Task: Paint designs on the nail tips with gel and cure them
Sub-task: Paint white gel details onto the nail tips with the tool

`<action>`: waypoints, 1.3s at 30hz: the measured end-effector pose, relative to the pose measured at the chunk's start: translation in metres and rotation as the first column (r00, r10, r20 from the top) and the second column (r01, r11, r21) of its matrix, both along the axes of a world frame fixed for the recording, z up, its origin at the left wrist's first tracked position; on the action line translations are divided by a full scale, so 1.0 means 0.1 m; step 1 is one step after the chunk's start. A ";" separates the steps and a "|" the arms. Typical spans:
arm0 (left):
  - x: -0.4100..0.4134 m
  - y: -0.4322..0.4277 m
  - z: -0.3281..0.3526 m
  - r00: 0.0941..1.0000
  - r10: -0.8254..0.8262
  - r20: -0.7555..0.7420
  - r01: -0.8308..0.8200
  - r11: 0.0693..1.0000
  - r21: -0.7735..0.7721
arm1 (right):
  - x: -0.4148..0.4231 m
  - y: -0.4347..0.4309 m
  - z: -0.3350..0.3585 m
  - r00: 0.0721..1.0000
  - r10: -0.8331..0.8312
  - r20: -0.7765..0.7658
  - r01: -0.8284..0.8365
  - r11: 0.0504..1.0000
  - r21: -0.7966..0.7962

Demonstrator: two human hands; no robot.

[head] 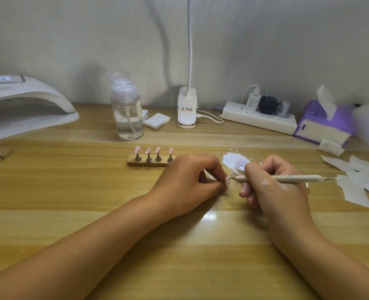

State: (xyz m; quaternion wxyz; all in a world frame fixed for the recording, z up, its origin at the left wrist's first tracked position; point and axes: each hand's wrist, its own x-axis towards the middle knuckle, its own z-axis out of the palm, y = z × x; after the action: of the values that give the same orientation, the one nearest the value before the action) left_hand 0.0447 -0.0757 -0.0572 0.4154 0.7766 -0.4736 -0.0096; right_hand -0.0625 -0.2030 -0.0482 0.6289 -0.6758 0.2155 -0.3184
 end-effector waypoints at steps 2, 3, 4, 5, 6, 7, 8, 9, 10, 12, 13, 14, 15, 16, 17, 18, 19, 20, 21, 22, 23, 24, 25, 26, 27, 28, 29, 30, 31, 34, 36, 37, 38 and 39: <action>0.00 0.00 0.00 1.000 0.002 0.001 -0.002 1.000 -0.002 | 0.00 -0.01 0.00 1.000 -0.001 -0.001 0.001 1.000 -0.009; 0.01 0.00 0.00 1.000 0.002 -0.002 -0.002 1.000 -0.002 | 0.00 -0.01 0.00 1.000 0.001 -0.002 -0.001 1.000 -0.011; 0.01 0.00 0.00 1.000 0.002 -0.005 -0.002 1.000 -0.003 | 0.00 -0.01 0.00 1.000 0.004 -0.002 -0.004 1.000 -0.010; 0.01 -0.01 0.00 1.000 0.001 -0.007 -0.001 1.000 -0.004 | -0.01 -0.01 0.00 1.000 0.007 0.000 -0.007 1.000 -0.006; 0.01 -0.01 -0.01 1.000 -0.001 -0.006 0.001 1.000 -0.005 | -0.01 0.00 0.00 1.000 0.010 0.005 -0.010 1.000 0.003; 0.01 -0.01 -0.01 1.000 -0.001 -0.005 0.001 1.000 -0.006 | -0.01 0.00 0.01 1.000 0.008 0.018 -0.009 1.000 0.017; 0.01 -0.01 -0.01 1.000 -0.001 -0.004 0.001 1.000 -0.006 | -0.01 0.00 0.01 0.999 0.001 0.041 -0.002 0.999 0.035; 0.01 -0.01 -0.02 1.000 -0.001 -0.006 0.001 1.000 -0.006 | -0.01 0.00 0.02 0.997 -0.015 0.074 0.010 0.998 0.059; 0.01 -0.01 -0.01 1.000 -0.002 -0.008 0.002 1.000 -0.008 | -0.01 -0.01 0.03 0.993 -0.037 0.110 0.028 0.996 0.086; 0.01 0.00 -0.02 1.000 -0.007 -0.007 0.007 1.000 -0.012 | -0.01 -0.02 0.05 0.983 -0.077 0.169 0.056 0.991 0.122; 0.01 0.00 -0.01 1.000 -0.010 -0.005 0.010 1.000 -0.012 | -0.01 -0.02 0.06 0.979 -0.088 0.186 0.065 0.990 0.127; 0.00 0.01 -0.02 1.000 -0.011 -0.002 0.011 1.000 -0.012 | -0.01 -0.02 0.06 0.976 -0.095 0.195 0.071 0.989 0.128; -0.01 0.01 -0.01 1.000 -0.009 0.001 0.009 1.000 -0.015 | -0.01 -0.03 0.06 0.975 -0.100 0.201 0.075 0.989 0.129; -0.01 0.01 -0.01 1.000 -0.003 0.005 0.003 1.000 -0.022 | -0.01 -0.03 0.06 0.974 -0.104 0.201 0.078 0.988 0.134; -0.02 0.01 -0.01 1.000 0.006 0.012 -0.005 1.000 -0.031 | 0.00 -0.03 0.06 0.974 -0.107 0.198 0.080 0.987 0.139; -0.02 0.01 0.00 1.000 0.017 0.026 -0.016 0.999 -0.039 | 0.00 -0.04 0.06 0.975 -0.110 0.192 0.084 0.986 0.142; -0.03 0.01 0.00 0.999 0.028 0.042 -0.026 0.999 -0.047 | 0.00 -0.04 0.06 0.976 -0.114 0.185 0.088 0.986 0.144; -0.04 0.01 0.00 0.998 0.039 0.057 -0.036 0.998 -0.060 | 0.00 -0.04 0.06 0.976 -0.118 0.181 0.092 0.985 0.146; -0.05 0.02 0.01 0.997 0.050 0.066 -0.045 0.996 -0.073 | -0.01 -0.04 0.06 0.977 -0.120 0.178 0.094 0.984 0.149; -0.05 0.03 0.02 0.996 0.062 0.066 -0.056 0.995 -0.086 | -0.01 -0.04 0.05 0.978 -0.121 0.172 0.096 0.984 0.149; -0.05 0.03 0.05 0.996 0.075 0.057 -0.069 0.993 -0.100 | -0.01 -0.05 0.05 0.979 -0.122 0.162 0.098 0.984 0.149; -0.05 0.04 0.09 0.995 0.089 0.040 -0.084 0.989 -0.119 | -0.02 -0.05 0.05 0.981 -0.123 0.152 0.100 0.983 0.152; -0.03 0.06 0.15 0.994 0.107 0.028 -0.102 0.985 -0.142 | -0.02 -0.05 0.06 0.982 -0.121 0.148 0.097 0.982 0.160; 0.02 0.08 0.23 0.992 0.127 0.024 -0.121 0.979 -0.165 | -0.03 -0.04 0.07 0.982 -0.118 0.147 0.093 0.981 0.171; 0.08 0.12 0.32 0.988 0.151 0.022 -0.144 0.972 -0.183 | -0.03 -0.04 0.06 0.982 -0.113 0.149 0.086 0.980 0.179; 0.16 0.17 0.41 0.984 0.179 0.018 -0.172 0.967 -0.190 | -0.02 -0.05 0.06 0.983 -0.107 0.149 0.079 0.980 0.181; 0.26 0.23 0.49 0.978 0.210 0.003 -0.206 0.962 -0.178 | -0.02 -0.05 0.05 0.985 -0.100 0.141 0.075 0.982 0.173; 0.36 0.30 0.57 0.970 0.241 -0.018 -0.241 0.959 -0.148 | -0.02 -0.06 0.05 0.987 -0.090 0.130 0.069 0.985 0.161; 0.44 0.37 0.62 0.963 0.268 -0.041 -0.271 0.956 -0.108 | -0.01 -0.06 0.04 0.990 -0.080 0.120 0.062 0.987 0.147; 0.58 0.50 0.66 0.943 0.332 0.002 -0.332 0.942 0.042 | 0.01 -0.06 0.04 0.992 -0.056 0.112 0.042 0.992 0.117; 0.59 0.50 0.61 0.936 0.346 0.071 -0.353 0.926 0.138 | 0.01 -0.05 0.04 0.992 -0.047 0.117 0.035 0.994 0.103; 0.57 0.48 0.58 0.935 0.343 0.095 -0.355 0.918 0.178 | 0.01 -0.05 0.04 0.992 -0.046 0.116 0.034 0.994 0.099; 0.56 0.45 0.55 0.933 0.339 0.122 -0.358 0.911 0.206 | 0.01 -0.06 0.03 0.993 -0.046 0.112 0.035 0.995 0.097; 0.54 0.42 0.51 0.929 0.338 0.149 -0.364 0.905 0.220 | 0.01 -0.06 0.03 0.993 -0.047 0.107 0.036 0.995 0.098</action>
State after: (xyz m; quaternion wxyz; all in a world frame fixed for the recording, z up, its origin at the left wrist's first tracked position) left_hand 0.0987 -0.0338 -0.0060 0.2858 0.8935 -0.3428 0.0489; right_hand -0.0613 -0.2093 -0.0456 0.6648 -0.6217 0.2098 -0.3572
